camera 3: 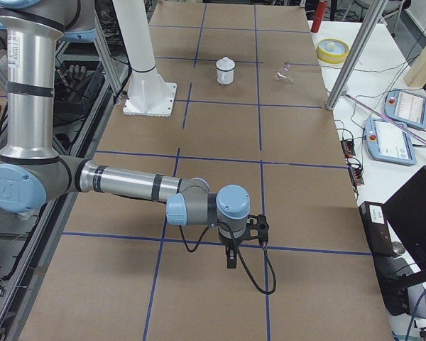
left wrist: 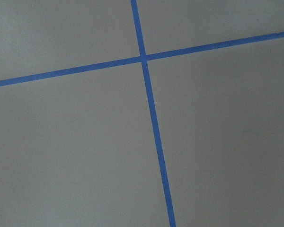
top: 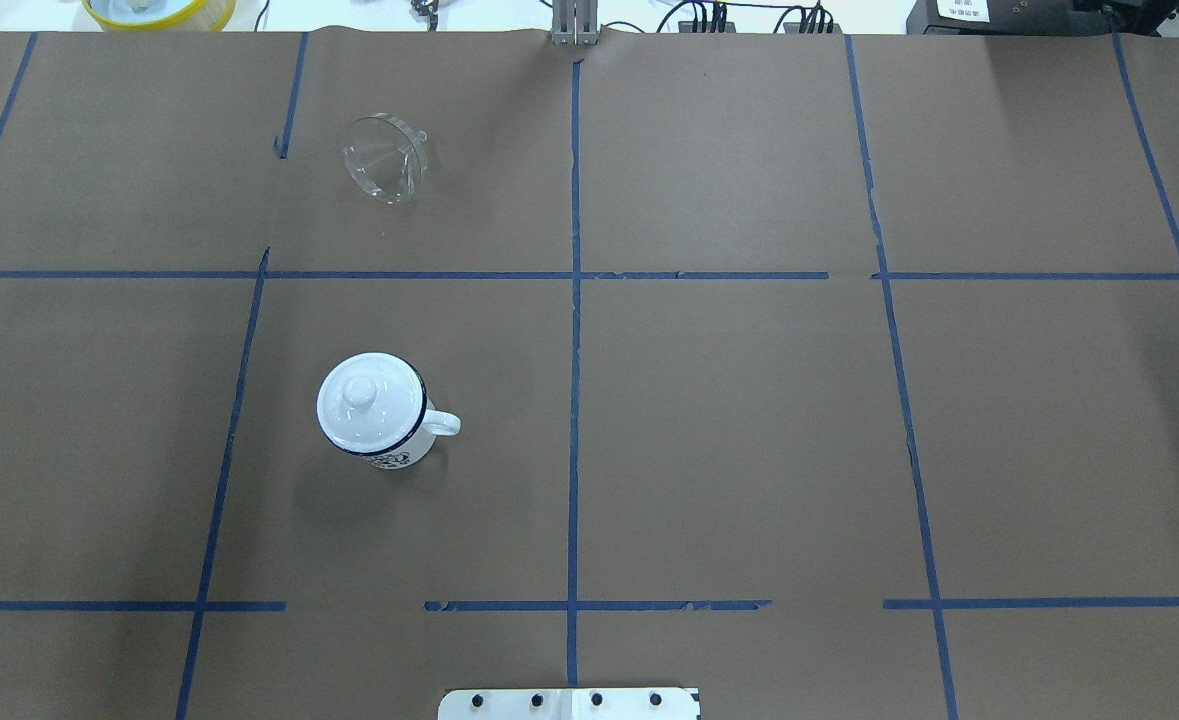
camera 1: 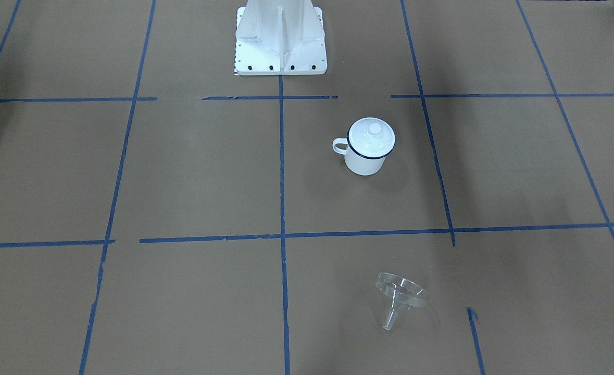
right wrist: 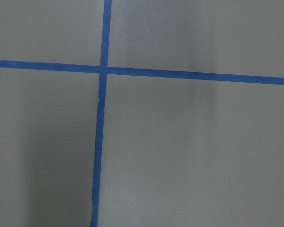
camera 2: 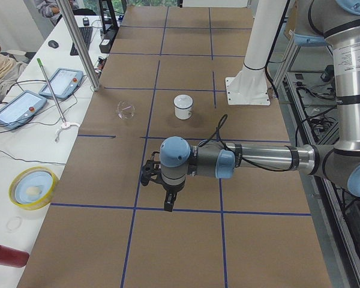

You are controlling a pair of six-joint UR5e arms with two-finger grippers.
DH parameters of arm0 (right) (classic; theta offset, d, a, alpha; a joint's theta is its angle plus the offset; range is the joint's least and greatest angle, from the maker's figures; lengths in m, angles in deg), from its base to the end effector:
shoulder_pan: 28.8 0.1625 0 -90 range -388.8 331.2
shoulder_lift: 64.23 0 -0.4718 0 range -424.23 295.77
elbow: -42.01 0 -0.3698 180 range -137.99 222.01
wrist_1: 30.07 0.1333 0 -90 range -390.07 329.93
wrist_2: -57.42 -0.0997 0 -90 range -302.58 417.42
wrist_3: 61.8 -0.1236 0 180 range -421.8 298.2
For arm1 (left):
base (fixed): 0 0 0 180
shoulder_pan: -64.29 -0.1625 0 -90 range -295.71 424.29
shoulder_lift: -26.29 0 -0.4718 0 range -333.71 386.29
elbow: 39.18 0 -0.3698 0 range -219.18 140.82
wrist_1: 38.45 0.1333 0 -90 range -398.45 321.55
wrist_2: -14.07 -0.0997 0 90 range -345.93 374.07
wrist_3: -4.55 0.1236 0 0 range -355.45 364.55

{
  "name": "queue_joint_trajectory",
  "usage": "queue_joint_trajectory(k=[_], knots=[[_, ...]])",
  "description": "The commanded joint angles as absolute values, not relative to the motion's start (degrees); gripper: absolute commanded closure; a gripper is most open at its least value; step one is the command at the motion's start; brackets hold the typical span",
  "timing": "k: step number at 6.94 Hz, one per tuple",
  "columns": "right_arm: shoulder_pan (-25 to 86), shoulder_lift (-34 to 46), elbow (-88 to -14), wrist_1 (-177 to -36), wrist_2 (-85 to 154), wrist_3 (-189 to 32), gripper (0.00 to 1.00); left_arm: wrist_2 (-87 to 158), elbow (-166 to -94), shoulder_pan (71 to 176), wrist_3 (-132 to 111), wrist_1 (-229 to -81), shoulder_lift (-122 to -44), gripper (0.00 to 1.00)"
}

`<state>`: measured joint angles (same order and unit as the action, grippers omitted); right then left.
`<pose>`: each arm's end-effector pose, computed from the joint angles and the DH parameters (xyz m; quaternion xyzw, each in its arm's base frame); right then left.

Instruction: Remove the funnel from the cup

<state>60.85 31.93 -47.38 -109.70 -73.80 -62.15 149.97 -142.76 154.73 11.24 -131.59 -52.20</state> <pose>0.0493 -0.4222 0.7617 0.0273 -0.3520 -0.0111 0.9355 -0.0475 -0.3822 0.6881 0.0660 0.3862 0.0678 0.9176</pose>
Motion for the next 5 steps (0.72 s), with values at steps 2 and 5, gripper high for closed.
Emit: queue_joint_trajectory(k=[2, 5], knots=[[60.9, 31.9, -47.4, -109.7, -73.8, -62.1, 0.00, 149.9, -142.9, 154.7, 11.1, -131.5, -52.2, 0.00], [60.9, 31.9, -47.4, -109.7, -73.8, -62.1, 0.00, 149.5, -142.5, 154.7, 11.1, -131.6, -52.2, 0.00]])
